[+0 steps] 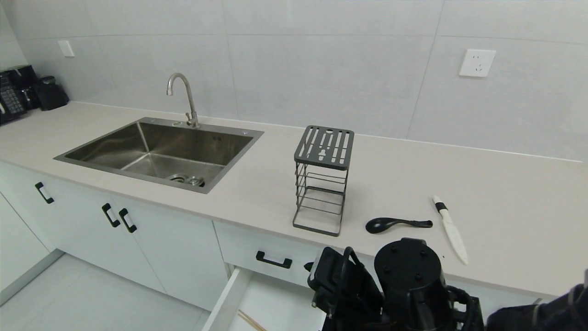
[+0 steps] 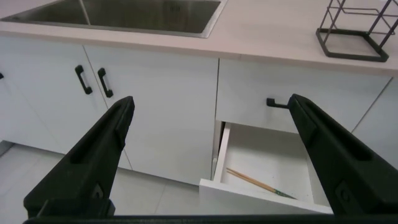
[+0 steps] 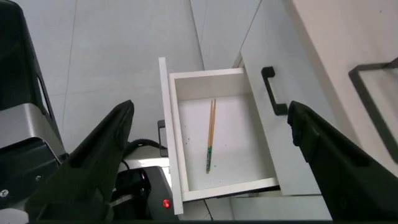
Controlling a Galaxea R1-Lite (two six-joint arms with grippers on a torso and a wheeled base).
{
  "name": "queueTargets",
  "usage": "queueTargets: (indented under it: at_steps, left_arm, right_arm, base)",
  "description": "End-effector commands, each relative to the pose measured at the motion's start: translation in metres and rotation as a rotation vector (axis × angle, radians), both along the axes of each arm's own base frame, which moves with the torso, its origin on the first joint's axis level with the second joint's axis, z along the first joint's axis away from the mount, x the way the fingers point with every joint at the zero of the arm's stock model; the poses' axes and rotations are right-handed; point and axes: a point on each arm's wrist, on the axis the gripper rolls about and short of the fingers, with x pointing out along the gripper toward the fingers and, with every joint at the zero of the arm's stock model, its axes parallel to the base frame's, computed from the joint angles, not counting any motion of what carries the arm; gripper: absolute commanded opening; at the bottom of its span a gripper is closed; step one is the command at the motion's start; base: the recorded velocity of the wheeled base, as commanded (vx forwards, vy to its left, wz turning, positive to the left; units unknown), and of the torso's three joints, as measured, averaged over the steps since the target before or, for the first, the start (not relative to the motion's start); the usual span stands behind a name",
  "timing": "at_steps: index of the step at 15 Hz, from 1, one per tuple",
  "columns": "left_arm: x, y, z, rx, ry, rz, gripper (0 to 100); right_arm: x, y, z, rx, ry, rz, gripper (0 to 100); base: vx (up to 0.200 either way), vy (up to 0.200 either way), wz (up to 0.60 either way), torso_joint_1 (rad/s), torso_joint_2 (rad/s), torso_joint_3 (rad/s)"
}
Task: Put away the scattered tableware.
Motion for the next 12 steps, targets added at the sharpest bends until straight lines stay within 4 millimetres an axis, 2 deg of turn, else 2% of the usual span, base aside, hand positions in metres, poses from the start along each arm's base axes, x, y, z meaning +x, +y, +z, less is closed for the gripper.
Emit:
queueTargets:
  at_steps: [1,4,6,7,8,10,12]
  left_arm:
    - [0.0,0.0,0.0,0.0,0.001,0.0,100]
    - [0.0,0.0,0.0,0.0,0.001,0.0,100]
    - [0.0,0.0,0.0,0.0,0.001,0.0,100]
    - [0.0,0.0,0.0,0.0,0.001,0.0,100]
    - [0.0,0.0,0.0,0.0,0.001,0.0,100]
    - [0.0,0.0,0.0,0.0,0.001,0.0,100]
    - [0.0,0.0,0.0,0.0,0.001,0.0,100]
  right_arm:
    - [0.006,0.011,0.009,0.006,0.007,0.023,100]
    - [0.017,0.033,0.03,-0.062,0.068,0.054,100]
    - [0.018,0.034,0.042,-0.185,0.12,0.068,100]
    - [0.019,0.035,0.057,-0.236,0.145,0.072,100]
    - [0.019,0.035,0.062,-0.283,0.184,0.075,100]
    - [0.021,0.024,0.053,-0.343,0.239,0.05,100]
    - [0.026,0.018,0.046,-0.326,0.237,0.027,100]
  base:
    - [0.0,0.0,0.0,0.3,-0.58,-0.286]
    - [0.0,0.0,0.0,0.133,-0.26,-0.123]
    - [0.0,0.0,0.0,0.021,-0.04,-0.023]
    - [0.0,0.0,0.0,0.0,0.0,0.0]
    - [0.0,0.0,0.0,0.0,0.0,0.0]
    - [0.0,0.0,0.0,0.0,0.0,0.0]
    - [0.0,0.0,0.0,0.0,0.0,0.0]
